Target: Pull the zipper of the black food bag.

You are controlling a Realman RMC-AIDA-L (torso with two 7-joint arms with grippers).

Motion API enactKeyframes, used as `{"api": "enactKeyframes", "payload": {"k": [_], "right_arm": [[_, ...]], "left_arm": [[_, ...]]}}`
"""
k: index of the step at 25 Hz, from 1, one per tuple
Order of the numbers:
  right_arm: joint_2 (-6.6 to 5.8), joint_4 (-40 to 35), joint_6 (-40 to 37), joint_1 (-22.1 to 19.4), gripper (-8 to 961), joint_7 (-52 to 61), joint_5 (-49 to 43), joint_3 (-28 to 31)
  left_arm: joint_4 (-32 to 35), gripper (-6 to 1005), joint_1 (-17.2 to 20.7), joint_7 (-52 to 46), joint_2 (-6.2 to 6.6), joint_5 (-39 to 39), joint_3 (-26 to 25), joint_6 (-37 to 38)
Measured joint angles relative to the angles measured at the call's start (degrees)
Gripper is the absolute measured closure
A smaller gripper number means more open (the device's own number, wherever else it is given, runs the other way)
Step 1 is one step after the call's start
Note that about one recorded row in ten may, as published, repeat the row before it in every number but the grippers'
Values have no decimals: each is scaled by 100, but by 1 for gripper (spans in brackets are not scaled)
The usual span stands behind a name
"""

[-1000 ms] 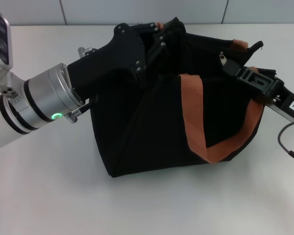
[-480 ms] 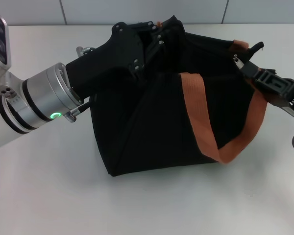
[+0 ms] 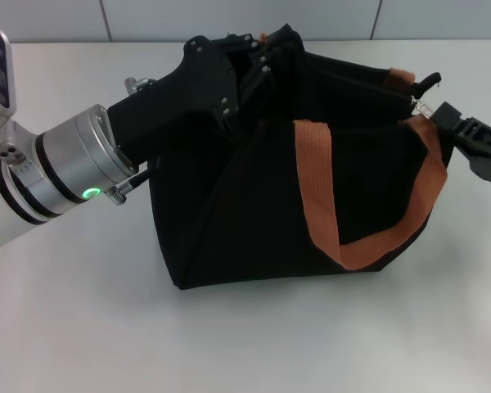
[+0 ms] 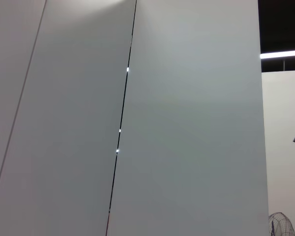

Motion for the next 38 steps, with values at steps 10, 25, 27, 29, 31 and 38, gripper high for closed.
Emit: {"api": "enactKeyframes", "payload": {"k": [10,25,27,29,31,38], "right_arm": [[23,14,-86,-217,938,-577,21,403],[48,728,-430,-346,440,-2459,200,921],[50,729,-479,-316,358,-2552,200,920],[54,746,-489,-302,313,-2662,204,932],[60,811,-512,-289,268,-2916,217,959],[60,905,-570,-208,200,-3593,226,960]], "left_arm": [[12,887,57,0,0,0,-115,-2],[-85,883,173,319,0,-9,-229,-517],[-57,882,208,294,0,-10,-323,-473],[-5,882,290,350,2,-10,-360,-458],[30,881,352,373,6,-10,-393,-459],[571,579,959,-194,58,18,-622,114]]}}
